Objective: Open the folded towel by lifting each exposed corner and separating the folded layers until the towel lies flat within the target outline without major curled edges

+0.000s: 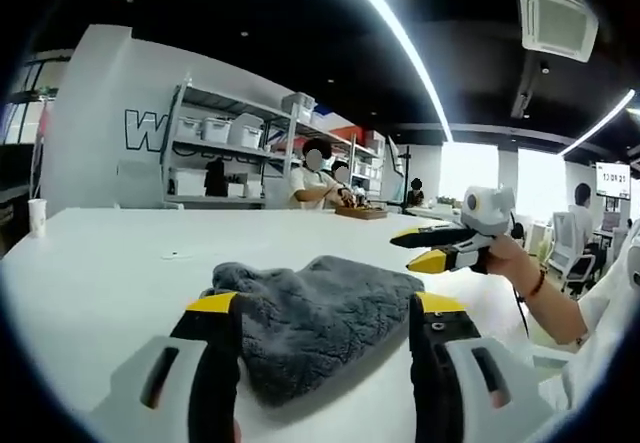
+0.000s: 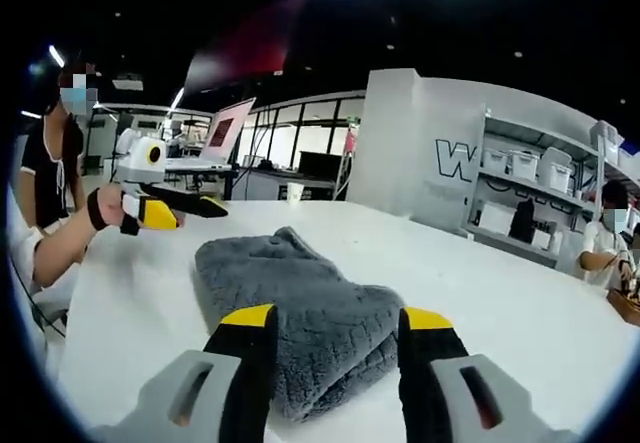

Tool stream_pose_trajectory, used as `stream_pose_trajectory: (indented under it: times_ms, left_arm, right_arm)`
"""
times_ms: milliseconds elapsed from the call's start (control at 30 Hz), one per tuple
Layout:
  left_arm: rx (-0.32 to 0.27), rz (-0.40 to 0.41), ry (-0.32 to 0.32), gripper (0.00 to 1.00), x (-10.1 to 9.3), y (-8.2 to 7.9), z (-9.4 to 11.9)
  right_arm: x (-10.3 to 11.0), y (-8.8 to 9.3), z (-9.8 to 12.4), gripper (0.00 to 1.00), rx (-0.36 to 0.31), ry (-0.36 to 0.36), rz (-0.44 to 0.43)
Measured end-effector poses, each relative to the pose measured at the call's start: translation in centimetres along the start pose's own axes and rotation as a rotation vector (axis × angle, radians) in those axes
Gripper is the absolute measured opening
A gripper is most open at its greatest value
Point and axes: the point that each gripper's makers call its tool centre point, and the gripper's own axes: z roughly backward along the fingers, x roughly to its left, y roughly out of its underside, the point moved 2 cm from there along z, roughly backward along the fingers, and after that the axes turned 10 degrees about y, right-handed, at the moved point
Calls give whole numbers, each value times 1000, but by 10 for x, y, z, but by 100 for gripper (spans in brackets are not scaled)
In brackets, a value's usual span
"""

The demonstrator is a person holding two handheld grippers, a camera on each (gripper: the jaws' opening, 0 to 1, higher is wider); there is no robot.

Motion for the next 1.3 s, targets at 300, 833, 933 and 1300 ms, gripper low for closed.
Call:
stream_pose_trajectory:
  times_ms: [300,833,933,1300]
  left_arm:
    - [-9,22,-10,65,3,-3,-6]
    - [20,8,-31,61,13,-2,-14]
    - [25,8,-31,61,13,-1,-16]
    - [20,25,-36,61,17,3,-21]
  right_arm:
    - [-3,-6,-2,44,-13,-2,-16]
    - [-2,-2,-9,40,10,-11,-8]
    - [-1,-2,-9,39,12,-9,-6]
    - [-6,-1,-14,37,9,7,-38]
